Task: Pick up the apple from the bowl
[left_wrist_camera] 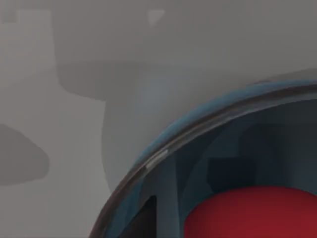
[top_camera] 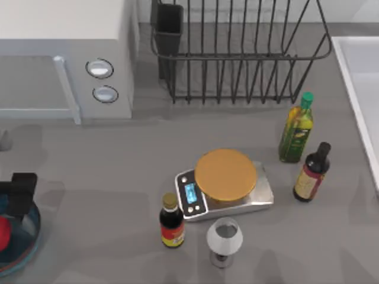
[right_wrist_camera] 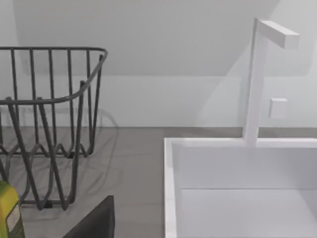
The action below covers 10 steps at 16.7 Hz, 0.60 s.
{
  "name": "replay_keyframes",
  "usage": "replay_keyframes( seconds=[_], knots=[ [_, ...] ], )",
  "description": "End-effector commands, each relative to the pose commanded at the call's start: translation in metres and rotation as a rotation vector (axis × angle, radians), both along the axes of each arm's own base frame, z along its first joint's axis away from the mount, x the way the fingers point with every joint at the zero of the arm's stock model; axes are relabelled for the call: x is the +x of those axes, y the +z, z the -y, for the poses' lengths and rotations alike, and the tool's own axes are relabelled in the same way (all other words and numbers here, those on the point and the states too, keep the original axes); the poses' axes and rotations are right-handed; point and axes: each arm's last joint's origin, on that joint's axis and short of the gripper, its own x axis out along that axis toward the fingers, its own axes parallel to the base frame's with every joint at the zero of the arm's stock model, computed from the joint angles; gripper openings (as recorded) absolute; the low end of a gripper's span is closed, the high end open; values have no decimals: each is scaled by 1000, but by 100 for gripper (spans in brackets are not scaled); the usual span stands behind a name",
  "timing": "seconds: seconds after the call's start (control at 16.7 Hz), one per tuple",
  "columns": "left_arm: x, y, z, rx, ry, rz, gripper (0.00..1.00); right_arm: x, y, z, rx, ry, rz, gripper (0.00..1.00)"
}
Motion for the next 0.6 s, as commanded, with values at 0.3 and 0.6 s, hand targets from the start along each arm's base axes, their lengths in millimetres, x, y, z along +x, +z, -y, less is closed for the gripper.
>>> replay_keyframes(
  seconds=[0.3, 0.6],
  knots=[
    [-6, -46, 0, -1, 2, -9, 100, 0, 0, 0, 0, 0, 0, 100],
    [-7, -49, 0, -1, 2, -13, 100, 0, 0, 0, 0, 0, 0, 100]
  ],
)
